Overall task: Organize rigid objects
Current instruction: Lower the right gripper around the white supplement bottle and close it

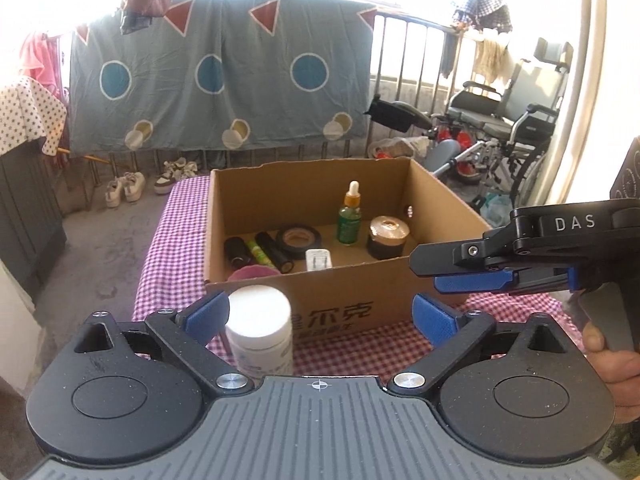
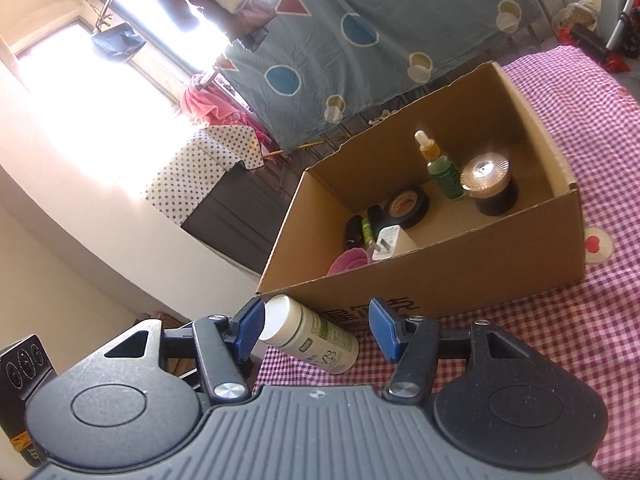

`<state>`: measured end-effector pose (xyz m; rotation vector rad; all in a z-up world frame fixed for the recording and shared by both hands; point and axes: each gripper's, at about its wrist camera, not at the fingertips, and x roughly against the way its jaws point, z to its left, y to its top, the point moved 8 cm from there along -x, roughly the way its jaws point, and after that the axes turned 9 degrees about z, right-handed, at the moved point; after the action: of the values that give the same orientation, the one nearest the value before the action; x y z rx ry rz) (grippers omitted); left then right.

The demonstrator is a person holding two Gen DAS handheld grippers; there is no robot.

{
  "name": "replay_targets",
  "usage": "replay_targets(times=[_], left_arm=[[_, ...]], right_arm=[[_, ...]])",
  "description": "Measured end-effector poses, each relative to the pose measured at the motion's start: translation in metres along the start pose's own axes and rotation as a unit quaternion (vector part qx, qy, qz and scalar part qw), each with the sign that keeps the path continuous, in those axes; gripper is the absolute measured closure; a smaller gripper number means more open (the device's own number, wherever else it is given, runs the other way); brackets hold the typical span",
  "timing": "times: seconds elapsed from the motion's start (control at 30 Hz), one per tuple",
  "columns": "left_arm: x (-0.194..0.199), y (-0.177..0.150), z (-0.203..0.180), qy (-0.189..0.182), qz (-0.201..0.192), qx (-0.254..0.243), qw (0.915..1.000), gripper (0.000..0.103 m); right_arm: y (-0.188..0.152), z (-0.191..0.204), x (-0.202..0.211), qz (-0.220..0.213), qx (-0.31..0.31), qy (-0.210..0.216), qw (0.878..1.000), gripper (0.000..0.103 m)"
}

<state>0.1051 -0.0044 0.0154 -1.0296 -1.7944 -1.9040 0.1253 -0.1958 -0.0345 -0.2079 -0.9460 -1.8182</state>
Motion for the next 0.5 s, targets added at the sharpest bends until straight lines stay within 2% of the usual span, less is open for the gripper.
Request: replay_targets(times=[0.17,0.3,0.5], left_arm=[[-0.021,-0.007,0.018,0.024,0.016,0.011,0.9995,0.005],[-0.041,-0.012,0.027,0.034,0.03,0.016,0.9988,0.009],[-0.056,-0.017,0.037,0.038,0.04,0.033,0.9979,0.026]], right_arm=[[0.003,0.016,-0.026,0.021,0.016,0.012,1.0,0.042],[0.004,0.024,-0.05,0.041,0.019,0.018,0.999,0.042],[0.002,0.03,-0.08,0.063,0.022,0.012,0.998,0.043]])
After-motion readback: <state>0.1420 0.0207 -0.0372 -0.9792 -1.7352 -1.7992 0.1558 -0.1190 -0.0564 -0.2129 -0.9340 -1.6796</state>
